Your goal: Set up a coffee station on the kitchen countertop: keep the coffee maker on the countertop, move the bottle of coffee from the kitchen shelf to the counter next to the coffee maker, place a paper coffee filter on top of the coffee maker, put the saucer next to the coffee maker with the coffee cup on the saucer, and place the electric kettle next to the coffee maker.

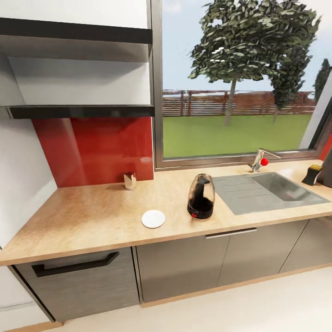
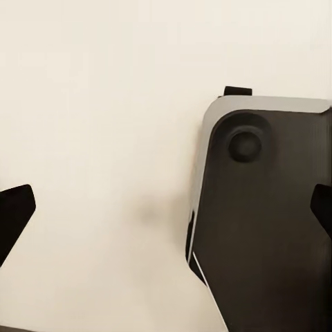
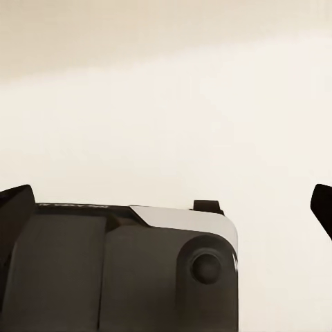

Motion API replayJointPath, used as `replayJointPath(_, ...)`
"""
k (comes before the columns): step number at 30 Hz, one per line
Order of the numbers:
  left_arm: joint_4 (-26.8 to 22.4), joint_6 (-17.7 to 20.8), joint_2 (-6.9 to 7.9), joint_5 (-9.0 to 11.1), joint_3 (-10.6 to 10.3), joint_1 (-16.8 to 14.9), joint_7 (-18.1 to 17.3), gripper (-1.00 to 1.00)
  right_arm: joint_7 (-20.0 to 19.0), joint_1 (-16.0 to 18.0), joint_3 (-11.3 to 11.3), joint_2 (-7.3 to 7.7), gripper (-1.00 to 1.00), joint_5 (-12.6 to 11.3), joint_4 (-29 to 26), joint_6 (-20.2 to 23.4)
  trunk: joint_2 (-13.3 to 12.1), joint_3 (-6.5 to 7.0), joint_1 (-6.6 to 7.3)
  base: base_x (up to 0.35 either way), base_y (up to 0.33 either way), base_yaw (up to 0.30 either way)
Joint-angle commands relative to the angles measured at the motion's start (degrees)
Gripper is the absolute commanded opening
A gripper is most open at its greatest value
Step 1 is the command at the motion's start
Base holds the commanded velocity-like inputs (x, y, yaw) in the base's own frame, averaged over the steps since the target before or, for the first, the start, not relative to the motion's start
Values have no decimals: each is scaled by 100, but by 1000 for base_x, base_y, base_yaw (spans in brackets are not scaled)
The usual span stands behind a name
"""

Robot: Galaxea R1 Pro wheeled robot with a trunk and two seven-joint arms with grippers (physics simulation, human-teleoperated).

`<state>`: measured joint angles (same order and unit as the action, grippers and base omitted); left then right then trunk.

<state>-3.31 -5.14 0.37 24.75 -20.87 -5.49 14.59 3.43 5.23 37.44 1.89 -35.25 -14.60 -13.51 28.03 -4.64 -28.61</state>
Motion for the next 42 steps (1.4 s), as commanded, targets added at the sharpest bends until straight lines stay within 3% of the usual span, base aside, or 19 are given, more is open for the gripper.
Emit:
replayJointPath(1, -2, -13, 3, 53, -49, -3, 15, 100, 35, 4, 50, 4, 100, -36, -7, -12, 10, -12, -3, 0, 0, -2)
replayJointPath(15, 15, -13, 20, 16, -49, 0, 15, 100, -15, 4, 48, 31, 100, 0, 45, -11, 10, -12, -3, 0, 0, 0)
replayJointPath(17, 21, -13, 33, 9, -49, 2, 13, 100, -31, 4, -61, 30, 100, 13, 58, -8, 10, -12, -3, 0, 0, 0)
replayJointPath(19, 18, -13, 36, 1, -49, -1, 10, 100, -48, 4, -489, 25, 100, 115, 96, 0, 10, -12, -3, 0, 0, 0)
replayJointPath(20, 17, -13, 33, 0, -49, 1, 13, 100, -53, 4, -855, 24, 100, 291, 116, 2, 10, -12, -3, 0, 0, 0)
replayJointPath(21, 16, -13, 28, 2, -49, -2, 12, 100, -58, 4, -1677, 23, 100, 1052, 172, 1, 10, -12, -3, 0, 0, 0)
replayJointPath(22, 16, -13, 27, 3, -49, -1, 14, 100, -60, 4, -2038, 19, 100, 1577, 201, -3, 10, -12, -3, 0, 0, 0)
replayJointPath(23, 15, -13, 26, 3, -49, -2, 15, 100, -58, 4, -2200, 14, 100, 1852, 215, -5, 10, -12, -3, 0, 0, 0)
replayJointPath(24, 15, -13, 25, 3, -49, 0, 14, 100, -57, 4, -2485, -1, 100, 2398, 246, -7, 10, -12, -3, 0, 0, 0)
replayJointPath(25, 19, -13, 29, 9, -49, 2, 13, 100, -55, 4, -3002, -31, 100, 3243, 314, -10, 10, -12, -3, 0, 0, 0)
replayJointPath(26, 18, -13, 31, 6, -49, 3, 13, 100, -54, 4, -3387, -46, 100, 3565, 343, -11, 10, -12, -3, 0, 0, -14)
replayJointPath(27, 17, -13, 32, 4, -49, 0, 15, 100, -52, 4, -3572, -56, 100, 3688, 346, -11, 10, -12, -3, 0, 0, -84)
replayJointPath(30, 16, -13, 31, 4, -49, -1, 15, 100, -48, 4, -3816, -109, 100, 3853, 350, -11, 10, -12, -3, 0, 0, -177)
replayJointPath(42, 15, -13, 32, -1, -49, 0, 15, 100, -39, 4, -3902, -147, 100, 3911, 359, -11, 10, -12, -3, 0, 0, -261)
